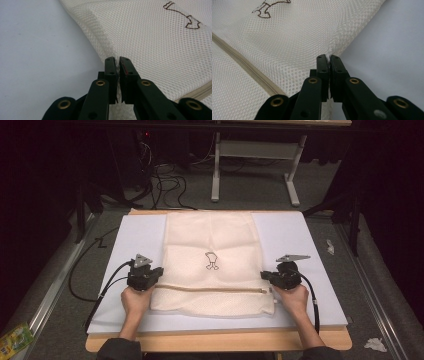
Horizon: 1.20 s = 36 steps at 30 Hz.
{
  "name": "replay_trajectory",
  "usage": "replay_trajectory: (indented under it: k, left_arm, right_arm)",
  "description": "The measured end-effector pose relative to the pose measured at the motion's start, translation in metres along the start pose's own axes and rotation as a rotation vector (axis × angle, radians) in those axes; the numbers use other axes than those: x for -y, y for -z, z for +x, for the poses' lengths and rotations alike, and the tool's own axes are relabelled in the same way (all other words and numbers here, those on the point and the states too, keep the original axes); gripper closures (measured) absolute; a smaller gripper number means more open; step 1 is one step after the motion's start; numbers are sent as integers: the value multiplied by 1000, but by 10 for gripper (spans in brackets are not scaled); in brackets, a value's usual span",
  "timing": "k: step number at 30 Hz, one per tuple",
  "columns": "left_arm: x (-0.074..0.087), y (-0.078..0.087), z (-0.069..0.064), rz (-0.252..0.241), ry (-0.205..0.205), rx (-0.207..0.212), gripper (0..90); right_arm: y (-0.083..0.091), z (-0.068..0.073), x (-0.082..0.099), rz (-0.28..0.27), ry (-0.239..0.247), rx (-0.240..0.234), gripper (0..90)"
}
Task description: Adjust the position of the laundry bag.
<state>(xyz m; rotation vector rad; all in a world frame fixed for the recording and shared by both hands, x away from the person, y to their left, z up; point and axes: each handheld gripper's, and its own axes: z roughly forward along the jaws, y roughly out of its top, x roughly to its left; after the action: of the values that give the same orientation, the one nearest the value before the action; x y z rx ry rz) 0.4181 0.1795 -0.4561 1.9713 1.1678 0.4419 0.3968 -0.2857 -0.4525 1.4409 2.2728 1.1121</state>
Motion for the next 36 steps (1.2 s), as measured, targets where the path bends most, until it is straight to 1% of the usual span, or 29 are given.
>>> replay_trajectory:
  k: [4,8,10,13,16,17,20,23,24,27,31,33,36]
  left_arm:
    - [1,-1,0,4,-4,-2,849]
    - [2,-1,0,-2,-7,0,831]
    - [3,-1,0,-7,-2,4,819]
    - [4,0,-1,-11,-13,-1,810]
    - [4,1,-2,-25,-16,-1,788]
    - [5,1,-3,-33,-19,1,776]
    - [5,4,-4,-50,-22,3,741]
    - [5,6,-5,-65,-28,3,693]
    - [5,6,-6,-74,-25,5,677]
    - [7,8,-10,-79,-42,6,627]
    - [10,7,-17,-101,-57,25,582]
    - [12,7,-20,-105,-63,35,562]
    - [15,4,-25,-94,-72,46,545]
  right_arm:
    - [0,1,0,-4,-1,3,869]
    - [0,1,0,-3,-3,6,845]
    - [0,1,0,-2,-4,5,818]
    - [1,0,0,-1,1,12,781]
    - [3,0,1,-5,-12,14,745]
    - [3,-1,2,-9,-14,15,735]
    - [4,-2,2,-15,-19,17,668]
    - [5,-2,2,-23,-35,24,611]
    - [6,-3,2,-27,-37,21,598]
    - [6,-4,3,-29,-48,15,559]
    - [7,-4,6,-20,-64,6,518]
    - [8,-4,7,-15,-69,3,501]
    - [9,-3,8,-10,-78,-5,479]
